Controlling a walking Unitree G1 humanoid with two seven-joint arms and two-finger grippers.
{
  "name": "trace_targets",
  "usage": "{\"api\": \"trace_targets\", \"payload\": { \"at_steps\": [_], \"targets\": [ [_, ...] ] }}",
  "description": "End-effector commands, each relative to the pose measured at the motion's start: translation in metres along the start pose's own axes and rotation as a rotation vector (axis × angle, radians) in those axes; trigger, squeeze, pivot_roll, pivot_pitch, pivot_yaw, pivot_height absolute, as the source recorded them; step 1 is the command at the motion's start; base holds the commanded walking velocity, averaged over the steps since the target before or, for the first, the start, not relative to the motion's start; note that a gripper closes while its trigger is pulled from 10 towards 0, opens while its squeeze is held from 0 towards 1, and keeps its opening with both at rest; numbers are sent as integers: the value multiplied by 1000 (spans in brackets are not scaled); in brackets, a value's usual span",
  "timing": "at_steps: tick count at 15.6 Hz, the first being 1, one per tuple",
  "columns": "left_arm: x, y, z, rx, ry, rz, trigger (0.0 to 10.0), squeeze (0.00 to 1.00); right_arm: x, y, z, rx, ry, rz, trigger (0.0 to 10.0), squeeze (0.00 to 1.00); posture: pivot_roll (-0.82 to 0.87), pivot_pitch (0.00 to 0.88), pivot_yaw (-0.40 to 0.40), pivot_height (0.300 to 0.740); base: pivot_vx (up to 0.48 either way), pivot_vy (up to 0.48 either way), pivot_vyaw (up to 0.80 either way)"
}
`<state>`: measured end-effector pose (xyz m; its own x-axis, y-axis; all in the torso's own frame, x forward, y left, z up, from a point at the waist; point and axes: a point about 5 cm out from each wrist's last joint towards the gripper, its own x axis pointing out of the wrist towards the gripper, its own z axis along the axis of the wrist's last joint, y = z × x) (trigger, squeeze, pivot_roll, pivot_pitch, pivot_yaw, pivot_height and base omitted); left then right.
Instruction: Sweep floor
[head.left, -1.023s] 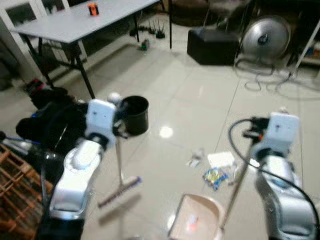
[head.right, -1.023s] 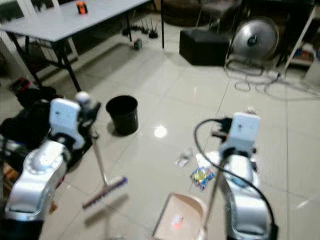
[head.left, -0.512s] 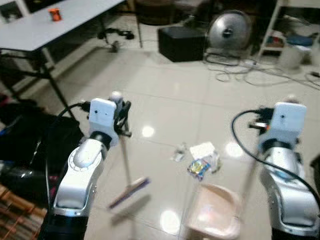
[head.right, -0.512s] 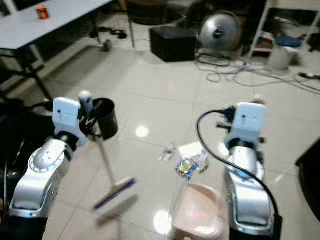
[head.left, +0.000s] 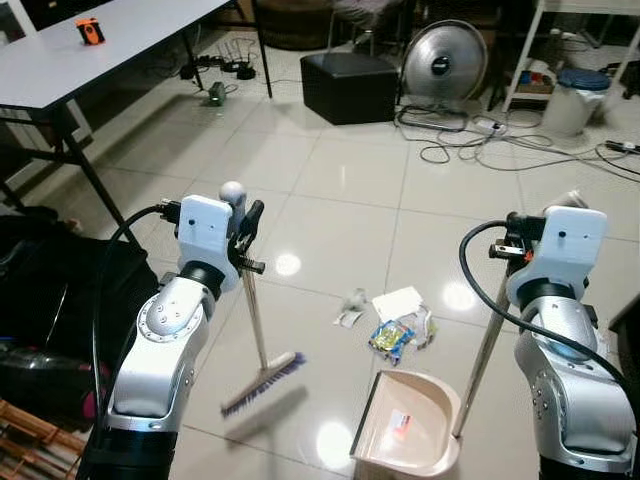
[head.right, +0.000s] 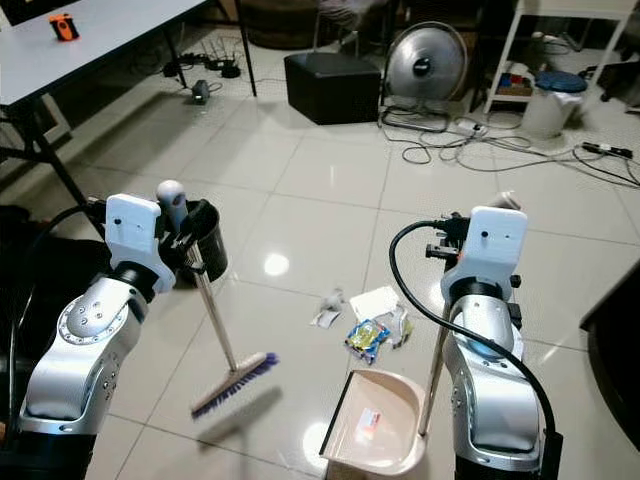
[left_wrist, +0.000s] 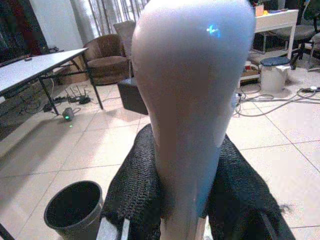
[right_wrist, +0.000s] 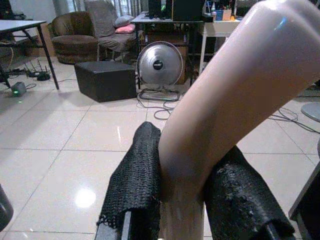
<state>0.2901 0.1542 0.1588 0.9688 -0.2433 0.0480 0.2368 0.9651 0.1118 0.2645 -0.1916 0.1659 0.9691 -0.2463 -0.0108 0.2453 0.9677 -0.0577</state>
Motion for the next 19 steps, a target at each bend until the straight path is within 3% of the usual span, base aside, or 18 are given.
{"api": "trace_targets", "payload": {
  "at_steps": [1,5,8,9,11,14,19],
  "targets": [
    [1,3,12,20,-48,7,10000,0,-2,1,8,9,-43,7,10000,0,29,0,70,740,311,0,0],
    [1,3,11,19,-46,9,10000,0,-1,2,8,12,-42,22,10000,0,21,0,57,740,310,0,-600],
    [-2,3,7,10,-43,31,10000,0,0,4,10,-5,-43,52,10000,0,15,0,40,740,315,0,0],
    [-5,2,5,7,-42,48,10000,0,1,6,9,-12,-35,76,10000,0,27,0,-7,740,307,0,0],
    [-10,2,6,9,-44,70,10000,0,3,8,8,-16,-25,102,10000,0,47,0,-29,740,309,0,0],
    [-15,7,6,22,-42,92,10000,0,5,12,8,-6,-24,113,10000,0,55,0,-21,740,311,0,0],
    [-10,9,9,27,-41,75,10000,0,1,12,6,17,-25,78,10000,0,45,3,27,740,314,0,0]
  ]
}}
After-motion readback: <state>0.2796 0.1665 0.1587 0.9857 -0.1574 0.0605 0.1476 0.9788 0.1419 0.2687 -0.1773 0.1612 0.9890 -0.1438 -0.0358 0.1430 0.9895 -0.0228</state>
